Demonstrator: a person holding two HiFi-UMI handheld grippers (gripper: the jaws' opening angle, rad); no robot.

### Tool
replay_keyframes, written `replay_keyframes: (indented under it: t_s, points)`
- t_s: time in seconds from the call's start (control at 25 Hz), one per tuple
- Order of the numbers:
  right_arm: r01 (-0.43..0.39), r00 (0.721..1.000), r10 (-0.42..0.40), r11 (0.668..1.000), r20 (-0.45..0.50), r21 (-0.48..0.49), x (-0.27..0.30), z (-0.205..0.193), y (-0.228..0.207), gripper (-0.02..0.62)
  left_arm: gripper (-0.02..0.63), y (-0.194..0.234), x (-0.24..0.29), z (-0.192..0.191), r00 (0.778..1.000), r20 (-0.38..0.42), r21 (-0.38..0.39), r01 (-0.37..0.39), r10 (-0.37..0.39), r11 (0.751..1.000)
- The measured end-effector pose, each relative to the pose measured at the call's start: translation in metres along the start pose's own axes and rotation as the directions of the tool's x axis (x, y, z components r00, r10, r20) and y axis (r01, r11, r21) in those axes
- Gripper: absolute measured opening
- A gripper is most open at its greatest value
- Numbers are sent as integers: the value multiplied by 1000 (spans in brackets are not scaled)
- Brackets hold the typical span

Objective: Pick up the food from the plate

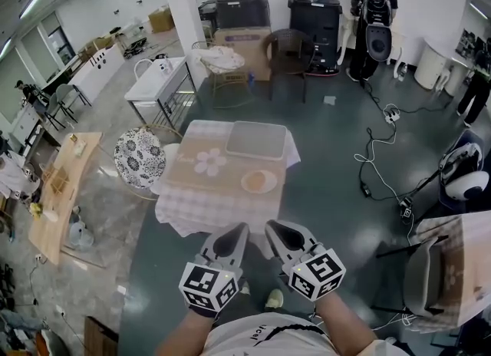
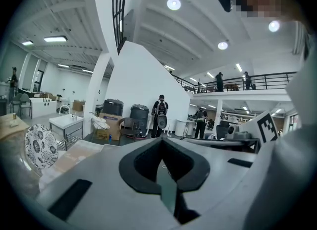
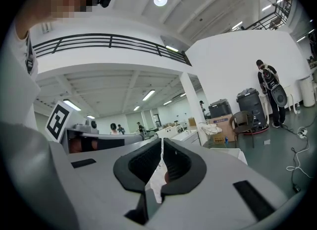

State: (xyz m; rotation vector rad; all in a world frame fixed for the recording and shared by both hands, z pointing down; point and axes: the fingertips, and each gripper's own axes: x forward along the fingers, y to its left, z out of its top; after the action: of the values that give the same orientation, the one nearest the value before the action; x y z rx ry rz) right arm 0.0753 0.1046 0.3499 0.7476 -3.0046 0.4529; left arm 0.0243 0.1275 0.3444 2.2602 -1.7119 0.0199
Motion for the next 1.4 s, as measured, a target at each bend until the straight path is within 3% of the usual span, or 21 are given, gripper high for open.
replay_keyframes:
  t_s: [0.36, 0.88, 1.16, 1.4]
  points:
    - [24, 999, -24, 1000, -30, 5, 40, -6, -20, 15, 5, 38, 29, 3, 1000, 3, 10, 10, -10, 1000]
    - [135, 987, -133, 991, -95, 21, 150, -21, -71, 15, 6, 138, 109, 7, 993, -27, 17, 117, -117, 993]
    - [258, 959, -250, 965, -130, 43, 191, -40, -106, 15, 6, 178, 150, -3, 977, -54, 21, 209, -207, 978]
    - [359, 924, -335, 926, -185, 114, 198, -75, -139, 15, 6, 187, 177, -20, 962, -75, 27, 267, -264, 963]
